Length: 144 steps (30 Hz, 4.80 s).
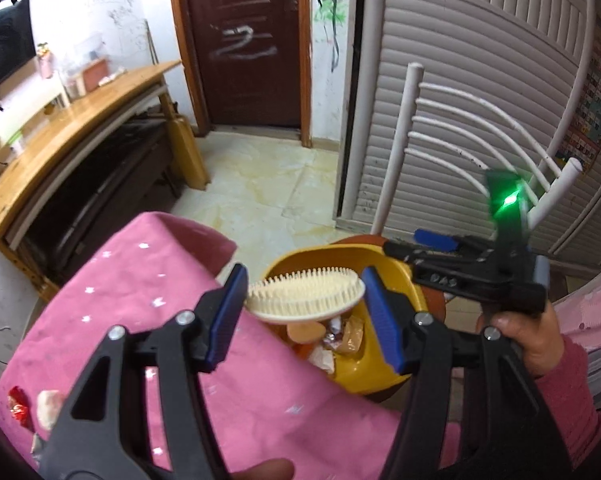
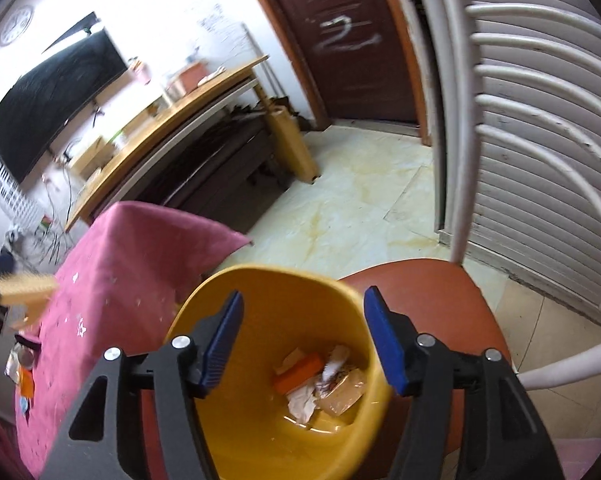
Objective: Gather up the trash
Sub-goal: 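Carry the toothpaste tube and hairbrush over the yellow bin and open both tools, then move both tools back over the table trash, then grasp the white-and-blue tube with the left tool while the right tool grasps the dark pouch, then carry the tube and dark pouch over the yellow bin and open both tools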
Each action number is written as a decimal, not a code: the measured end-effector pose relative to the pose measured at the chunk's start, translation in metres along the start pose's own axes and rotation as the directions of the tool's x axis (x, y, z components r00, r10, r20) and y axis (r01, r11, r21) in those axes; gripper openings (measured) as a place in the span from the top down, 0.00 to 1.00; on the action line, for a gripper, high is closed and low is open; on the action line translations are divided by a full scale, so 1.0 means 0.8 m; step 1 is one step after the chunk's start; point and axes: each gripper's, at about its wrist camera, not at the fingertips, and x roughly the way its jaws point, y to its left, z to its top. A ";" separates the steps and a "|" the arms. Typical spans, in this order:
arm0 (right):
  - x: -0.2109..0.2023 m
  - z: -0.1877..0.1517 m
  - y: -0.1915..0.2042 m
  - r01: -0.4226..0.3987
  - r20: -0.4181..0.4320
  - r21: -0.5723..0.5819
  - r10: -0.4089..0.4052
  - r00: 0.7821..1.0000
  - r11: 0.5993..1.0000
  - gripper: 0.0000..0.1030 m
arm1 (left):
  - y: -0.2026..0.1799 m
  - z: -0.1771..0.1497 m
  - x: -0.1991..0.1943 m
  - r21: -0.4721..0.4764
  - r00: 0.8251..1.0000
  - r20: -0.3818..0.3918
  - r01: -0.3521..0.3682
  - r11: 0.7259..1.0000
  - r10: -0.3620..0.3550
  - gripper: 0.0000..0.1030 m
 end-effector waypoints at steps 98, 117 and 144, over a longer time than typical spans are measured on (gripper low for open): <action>0.033 -0.106 0.468 -0.375 -0.274 -0.667 0.256 0.927 0.643 0.19 | 0.306 -0.260 -0.164 -0.606 0.979 -0.070 -0.196 0.771 0.194 0.86; 0.052 -0.119 0.496 -0.360 -0.292 -0.717 0.212 0.933 0.597 0.80 | 0.313 -0.271 -0.197 -0.620 0.964 -0.049 -0.233 0.749 0.260 0.91; -0.025 -0.080 0.420 -0.344 -0.169 -0.629 0.309 0.936 0.697 0.84 | 0.259 -0.231 -0.228 -0.559 0.949 0.009 -0.258 0.788 0.317 0.90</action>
